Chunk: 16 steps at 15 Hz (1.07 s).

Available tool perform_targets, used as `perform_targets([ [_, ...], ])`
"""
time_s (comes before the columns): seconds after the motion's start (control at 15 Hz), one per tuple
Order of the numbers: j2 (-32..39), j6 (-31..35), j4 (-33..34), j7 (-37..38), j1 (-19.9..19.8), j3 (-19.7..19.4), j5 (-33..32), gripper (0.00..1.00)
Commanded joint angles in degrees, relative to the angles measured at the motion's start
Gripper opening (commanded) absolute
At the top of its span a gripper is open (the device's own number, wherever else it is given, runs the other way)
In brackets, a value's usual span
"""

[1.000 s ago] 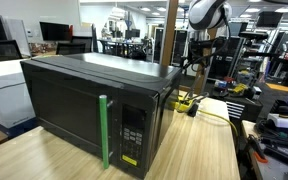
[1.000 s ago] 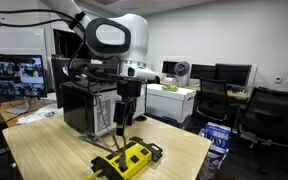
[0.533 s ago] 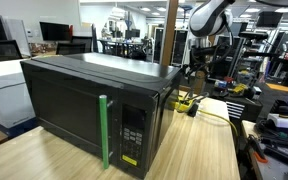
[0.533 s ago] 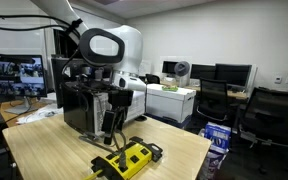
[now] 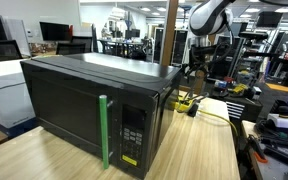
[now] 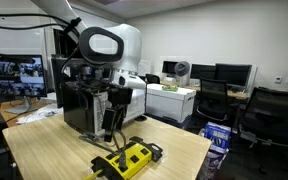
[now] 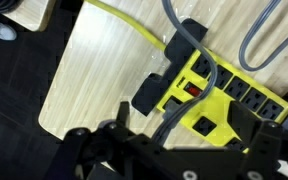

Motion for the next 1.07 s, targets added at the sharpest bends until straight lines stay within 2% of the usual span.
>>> perform_targets([
  [0.0,-4.06,-0.36,-1.50,-0.91,0.75,0.73,-0.02,1.00],
  [1.0,-3.13,1.96,-3.46,3.35,-0.47,-1.05,-0.22,1.00],
])
